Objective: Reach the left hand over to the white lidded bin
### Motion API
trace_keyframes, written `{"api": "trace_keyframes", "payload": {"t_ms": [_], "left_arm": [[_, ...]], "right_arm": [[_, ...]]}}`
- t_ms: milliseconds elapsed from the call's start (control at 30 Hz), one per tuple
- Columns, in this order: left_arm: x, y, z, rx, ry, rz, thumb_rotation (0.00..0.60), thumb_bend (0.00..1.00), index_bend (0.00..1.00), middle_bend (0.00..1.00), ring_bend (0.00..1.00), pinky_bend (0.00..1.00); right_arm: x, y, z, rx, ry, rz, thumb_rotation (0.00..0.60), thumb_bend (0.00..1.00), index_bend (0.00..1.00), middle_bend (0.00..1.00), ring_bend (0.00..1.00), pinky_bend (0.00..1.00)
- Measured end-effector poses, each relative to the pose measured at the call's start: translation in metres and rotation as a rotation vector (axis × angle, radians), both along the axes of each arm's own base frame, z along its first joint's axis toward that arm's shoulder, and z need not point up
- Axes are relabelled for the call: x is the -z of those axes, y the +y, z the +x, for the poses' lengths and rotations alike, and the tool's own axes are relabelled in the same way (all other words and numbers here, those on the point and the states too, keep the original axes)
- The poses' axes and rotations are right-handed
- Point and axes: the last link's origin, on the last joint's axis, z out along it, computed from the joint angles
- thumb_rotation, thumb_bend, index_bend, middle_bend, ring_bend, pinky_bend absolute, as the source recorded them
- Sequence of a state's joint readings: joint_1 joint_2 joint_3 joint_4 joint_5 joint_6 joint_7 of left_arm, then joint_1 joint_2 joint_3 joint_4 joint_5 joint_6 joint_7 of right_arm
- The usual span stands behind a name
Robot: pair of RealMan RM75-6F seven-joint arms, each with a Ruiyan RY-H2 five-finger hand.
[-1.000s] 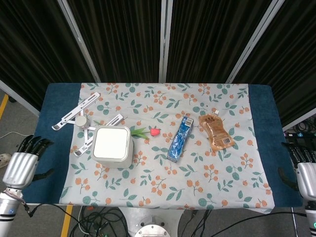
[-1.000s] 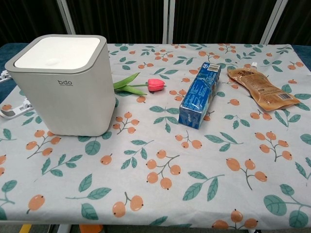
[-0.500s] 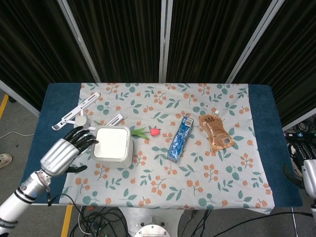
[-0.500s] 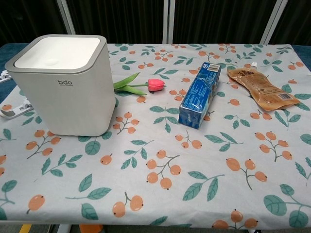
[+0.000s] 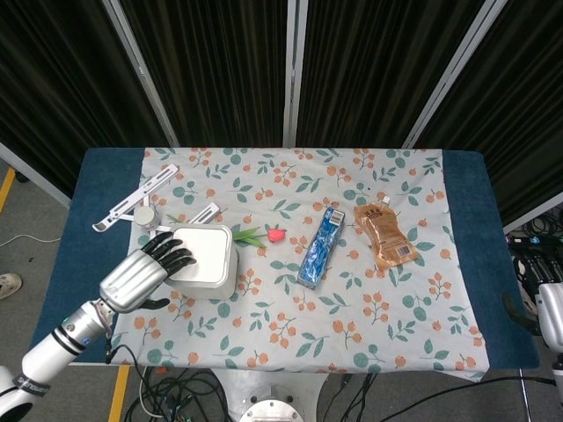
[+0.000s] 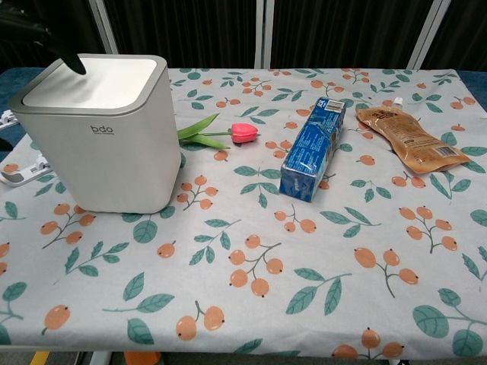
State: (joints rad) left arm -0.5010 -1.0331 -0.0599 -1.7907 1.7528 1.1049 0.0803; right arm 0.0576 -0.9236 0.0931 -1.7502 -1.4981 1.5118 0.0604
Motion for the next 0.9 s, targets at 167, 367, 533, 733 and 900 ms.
{"api": "trace_keyframes", "payload": {"t_ms": [167, 367, 533, 733, 900], "left_arm": [[0.007, 0.002, -0.002, -0.012, 0.027, -0.021, 0.600, 0.09, 0.25, 0.26, 0.16, 0.10], [0.018, 0.004, -0.007, -0.050, 0.077, -0.061, 0.600, 0.09, 0.25, 0.26, 0.16, 0.10], [0.014, 0.002, -0.005, -0.050, 0.065, -0.045, 0.600, 0.08, 0.25, 0.26, 0.16, 0.10], [-0.006, -0.001, 0.001, -0.021, -0.020, 0.046, 0.600, 0.08, 0.25, 0.25, 0.16, 0.10], [-0.031, -0.001, 0.001, -0.024, -0.101, 0.144, 0.600, 0.08, 0.23, 0.24, 0.16, 0.10]], "right_arm": [[0.002, 0.000, -0.001, 0.004, -0.006, 0.005, 0.600, 0.28, 0.14, 0.16, 0.12, 0.13], [0.003, 0.001, -0.003, 0.008, -0.012, 0.006, 0.600, 0.28, 0.14, 0.16, 0.12, 0.13], [0.002, 0.001, -0.004, 0.005, -0.014, 0.002, 0.600, 0.28, 0.14, 0.16, 0.12, 0.13], [0.003, 0.001, -0.003, 0.002, -0.015, 0.001, 0.600, 0.28, 0.14, 0.16, 0.12, 0.12], [0.003, 0.000, -0.004, 0.001, -0.017, 0.002, 0.600, 0.28, 0.14, 0.16, 0.12, 0.12]]}}
